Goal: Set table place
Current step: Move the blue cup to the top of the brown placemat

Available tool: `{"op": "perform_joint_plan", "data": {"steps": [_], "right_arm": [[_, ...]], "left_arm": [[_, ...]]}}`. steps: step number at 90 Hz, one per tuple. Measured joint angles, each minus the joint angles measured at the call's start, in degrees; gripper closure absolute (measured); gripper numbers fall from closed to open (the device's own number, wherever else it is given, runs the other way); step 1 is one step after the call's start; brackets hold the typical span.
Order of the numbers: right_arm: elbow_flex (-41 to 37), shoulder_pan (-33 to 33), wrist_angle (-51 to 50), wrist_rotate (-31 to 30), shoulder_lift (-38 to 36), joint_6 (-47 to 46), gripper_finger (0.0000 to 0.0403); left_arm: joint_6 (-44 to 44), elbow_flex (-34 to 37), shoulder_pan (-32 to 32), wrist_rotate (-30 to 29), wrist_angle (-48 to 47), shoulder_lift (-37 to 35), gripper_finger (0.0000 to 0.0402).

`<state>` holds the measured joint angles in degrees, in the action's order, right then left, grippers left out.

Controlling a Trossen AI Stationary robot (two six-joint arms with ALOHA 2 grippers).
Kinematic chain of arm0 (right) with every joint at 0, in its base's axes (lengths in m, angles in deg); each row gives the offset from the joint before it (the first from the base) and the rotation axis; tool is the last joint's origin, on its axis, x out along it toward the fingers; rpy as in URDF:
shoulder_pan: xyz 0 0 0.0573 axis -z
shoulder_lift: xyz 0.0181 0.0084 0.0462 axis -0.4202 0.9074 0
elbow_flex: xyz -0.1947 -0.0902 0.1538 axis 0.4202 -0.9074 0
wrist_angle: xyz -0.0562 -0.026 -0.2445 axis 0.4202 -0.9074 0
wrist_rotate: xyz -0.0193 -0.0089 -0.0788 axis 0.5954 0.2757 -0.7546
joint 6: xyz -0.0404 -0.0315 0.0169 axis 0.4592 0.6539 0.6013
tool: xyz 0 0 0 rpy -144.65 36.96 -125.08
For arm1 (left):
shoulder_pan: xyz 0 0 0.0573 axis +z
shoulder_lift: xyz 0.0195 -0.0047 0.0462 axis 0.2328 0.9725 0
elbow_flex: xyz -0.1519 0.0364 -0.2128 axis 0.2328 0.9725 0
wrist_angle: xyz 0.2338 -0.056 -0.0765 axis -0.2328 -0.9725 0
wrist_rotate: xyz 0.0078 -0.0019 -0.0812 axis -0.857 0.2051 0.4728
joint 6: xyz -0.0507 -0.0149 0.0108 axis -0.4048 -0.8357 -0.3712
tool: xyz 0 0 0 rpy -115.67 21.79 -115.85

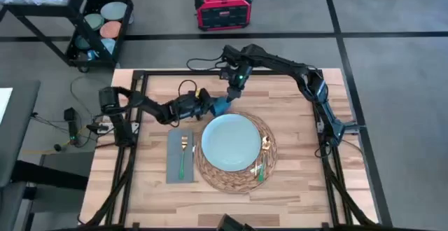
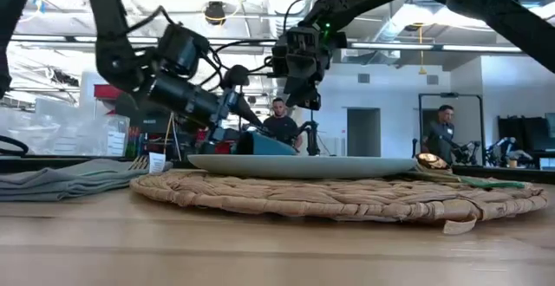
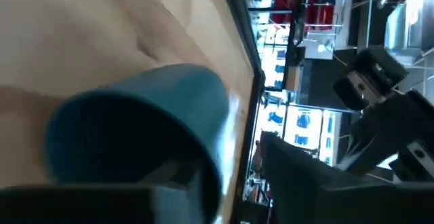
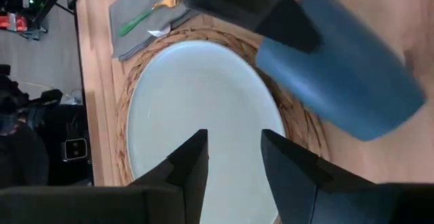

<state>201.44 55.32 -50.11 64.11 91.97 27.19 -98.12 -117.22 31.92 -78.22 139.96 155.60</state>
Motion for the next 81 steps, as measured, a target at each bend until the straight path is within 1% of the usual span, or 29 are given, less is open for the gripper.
{"op": "perform_joint_plan", "data": {"steps": [2, 5, 9, 13, 18, 22, 27, 32, 37, 44, 51, 60, 64, 81], "right_arm": [[0.0, -0.1, -0.6, -0.1, 0.0, -0.1, 0.0287], [0.0, -0.1, -1.8, -0.2, -0.2, -0.3, 0.0292], [0.0, -0.1, -3.4, -0.9, -0.6, -0.4, 0.0303], [0.0, -0.2, -4.9, -1.8, -1.6, -0.2, 0.0316], [-0.1, -0.4, -6.7, -3.2, -3.9, 1.2, 0.0337], [-0.1, -0.1, -7.3, -4.5, -6.3, 2.0, 0.0355], [-0.1, 0.6, -8.1, -6.2, -10.0, 2.4, 0.0377], [-0.1, 1.4, -8.5, -9.2, -14.1, 2.4, 0.0394], [0.0, 2.3, -9.2, -12.9, -18.5, 2.4, 0.0398], [0.0, 3.0, -10.2, -19.0, -24.8, 1.2, 0.0398], [0.0, 3.9, -11.9, -23.4, -30.7, 0.9, 0.0401], [0.0, 5.0, -12.7, -27.8, -36.8, -2.1, 0.0402], [0.0, 5.5, -12.9, -29.0, -38.9, -3.4, 0.0402], [0.0, 6.8, -14.0, -31.6, -44.5, -8.4, 0.0403]], "left_arm": [[0.4, -0.3, 0.0, -0.9, 0.0, 0.2, 0.0363], [0.5, -0.6, -0.1, -2.4, -0.1, 0.3, 0.0381], [0.5, -1.1, 0.0, -3.7, -0.2, 0.4, 0.0391], [1.4, -1.7, 0.2, -3.6, -0.1, 0.3, 0.0397], [3.6, -2.3, 0.7, -1.2, -0.1, -0.9, 0.0399], [6.3, -3.4, 0.9, 2.2, -0.4, -2.0, 0.04], [10.8, -5.1, 1.1, 5.7, -3.9, -4.4, 0.04], [15.8, -8.5, 1.1, 8.4, -12.9, -7.1, 0.0401], [23.3, -13.4, 1.1, 11.0, -26.1, -9.4, 0.0401], [36.8, -22.8, 1.5, 15.1, -45.1, -10.3, 0.0401], [48.9, -32.3, 2.5, 18.5, -60.9, -9.6, 0.0401], [61.3, -43.7, 4.8, 22.0, -74.7, -6.2, 0.0401], [65.0, -48.4, 5.8, 22.4, -80.7, -4.1, 0.0401], [79.7, -66.6, 8.4, 24.3, -99.5, 7.5, 0.0401]]}}
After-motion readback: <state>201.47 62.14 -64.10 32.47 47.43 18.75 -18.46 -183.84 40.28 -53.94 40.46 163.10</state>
